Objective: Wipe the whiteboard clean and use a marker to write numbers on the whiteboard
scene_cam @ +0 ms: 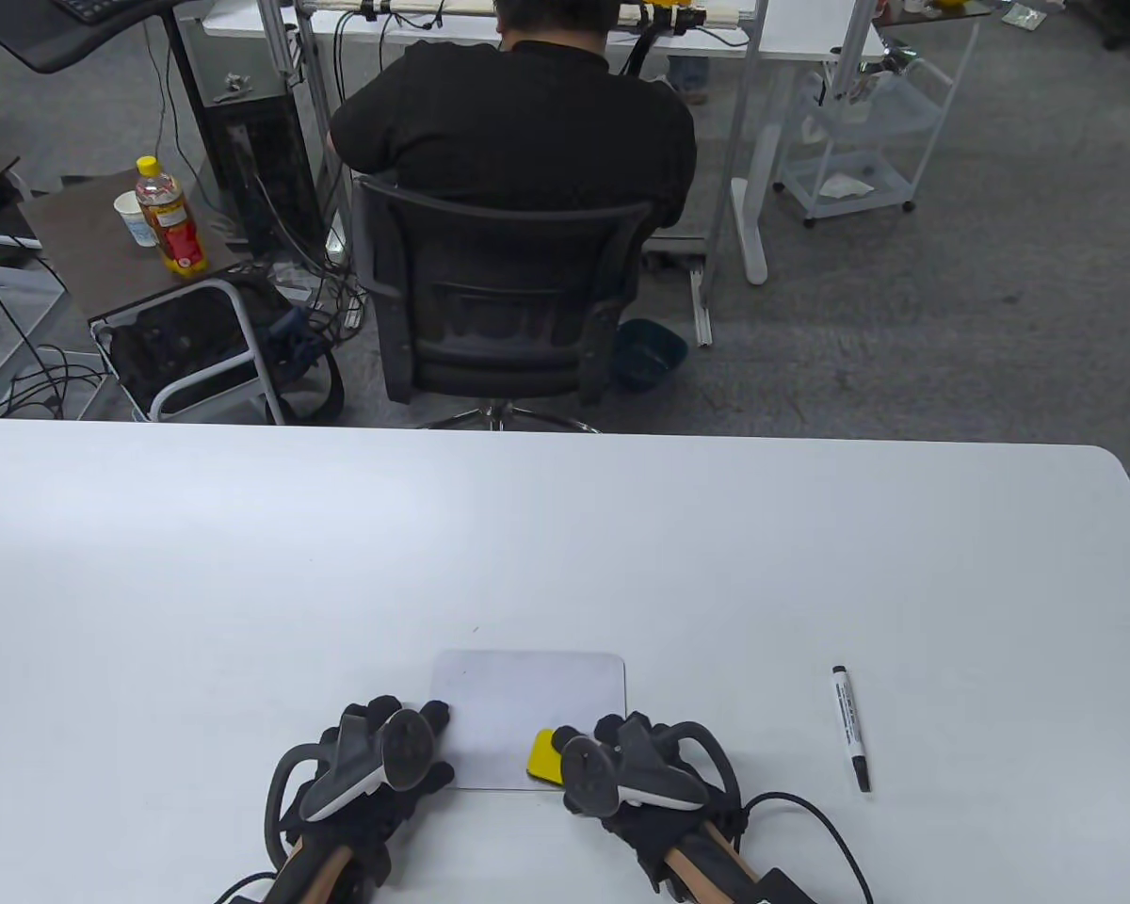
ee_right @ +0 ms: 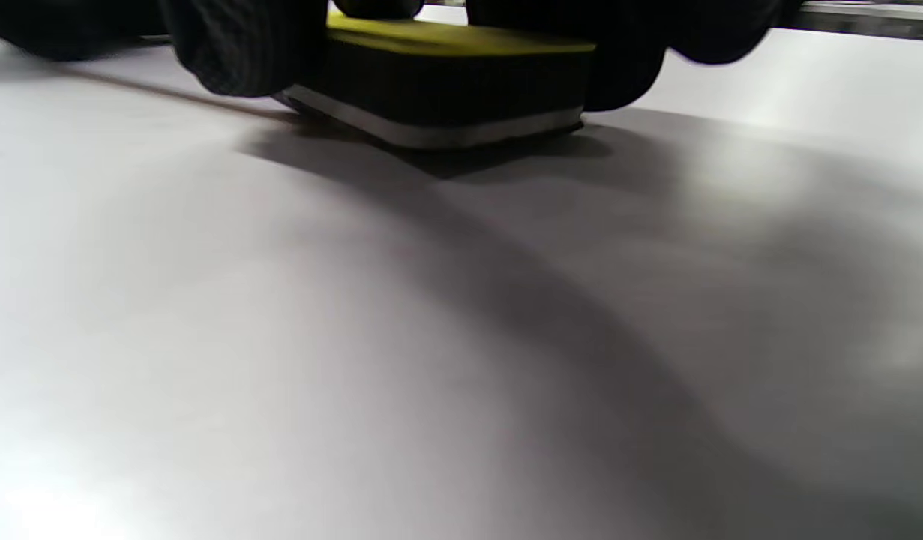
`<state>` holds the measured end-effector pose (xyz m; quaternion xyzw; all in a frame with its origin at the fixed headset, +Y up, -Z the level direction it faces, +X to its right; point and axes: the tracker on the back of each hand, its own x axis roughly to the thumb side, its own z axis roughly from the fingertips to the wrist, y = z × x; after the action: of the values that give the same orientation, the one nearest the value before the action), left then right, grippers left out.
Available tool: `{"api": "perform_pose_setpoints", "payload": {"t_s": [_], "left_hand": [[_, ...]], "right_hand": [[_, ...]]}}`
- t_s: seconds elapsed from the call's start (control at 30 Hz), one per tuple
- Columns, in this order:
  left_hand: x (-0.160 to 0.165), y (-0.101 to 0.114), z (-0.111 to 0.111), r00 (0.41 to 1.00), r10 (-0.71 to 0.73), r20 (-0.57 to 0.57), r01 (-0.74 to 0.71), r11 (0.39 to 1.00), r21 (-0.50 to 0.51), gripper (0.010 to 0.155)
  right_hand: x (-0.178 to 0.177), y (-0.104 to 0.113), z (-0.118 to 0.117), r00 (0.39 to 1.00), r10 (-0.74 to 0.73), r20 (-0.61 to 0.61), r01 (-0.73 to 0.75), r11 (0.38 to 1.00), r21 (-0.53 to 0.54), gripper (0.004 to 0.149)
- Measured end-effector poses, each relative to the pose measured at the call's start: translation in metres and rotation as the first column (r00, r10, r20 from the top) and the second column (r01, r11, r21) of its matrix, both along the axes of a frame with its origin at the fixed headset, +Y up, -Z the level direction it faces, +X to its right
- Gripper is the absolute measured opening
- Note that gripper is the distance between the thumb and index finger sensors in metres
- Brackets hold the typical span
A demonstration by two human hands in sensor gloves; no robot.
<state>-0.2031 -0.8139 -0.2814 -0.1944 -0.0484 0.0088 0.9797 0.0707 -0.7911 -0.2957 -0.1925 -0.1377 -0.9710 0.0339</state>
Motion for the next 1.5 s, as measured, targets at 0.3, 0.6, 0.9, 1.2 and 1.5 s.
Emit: {"api": "perform_pose_setpoints", "payload": {"t_s": [0.3, 0.6, 0.9, 1.2, 1.5], "left_hand": [[0.001, 0.000, 0.000, 1.000, -0.007, 0.000, 0.007, 1.000, -0.006, 0.067], [0.001, 0.000, 0.000, 1.000, -0.004, -0.001, 0.004, 1.000, -0.003, 0.067], [0.001, 0.000, 0.000, 1.000, -0.005, -0.001, 0.005, 1.000, -0.002, 0.067], [0.000, 0.000, 0.000, 1.000, -0.005, 0.000, 0.005, 1.000, -0.001, 0.067], [0.000, -0.001, 0.000, 1.000, -0.001, 0.002, 0.001, 1.000, -0.002, 0.067]], "right_hand": [[-0.026, -0.002, -0.037, 0.974, 0.082, 0.211, -0.101, 0.992, 0.080, 0.064], [-0.059, -0.002, 0.001, 0.995, 0.003, -0.102, 0.001, 0.999, 0.035, 0.063], [-0.003, 0.000, 0.005, 0.999, -0.031, 0.012, 0.031, 0.999, -0.010, 0.064], [-0.001, -0.001, 0.018, 1.000, -0.020, 0.020, 0.020, 1.000, 0.022, 0.064], [0.001, 0.005, 0.025, 0.999, -0.040, -0.008, 0.040, 0.998, -0.057, 0.065]]}}
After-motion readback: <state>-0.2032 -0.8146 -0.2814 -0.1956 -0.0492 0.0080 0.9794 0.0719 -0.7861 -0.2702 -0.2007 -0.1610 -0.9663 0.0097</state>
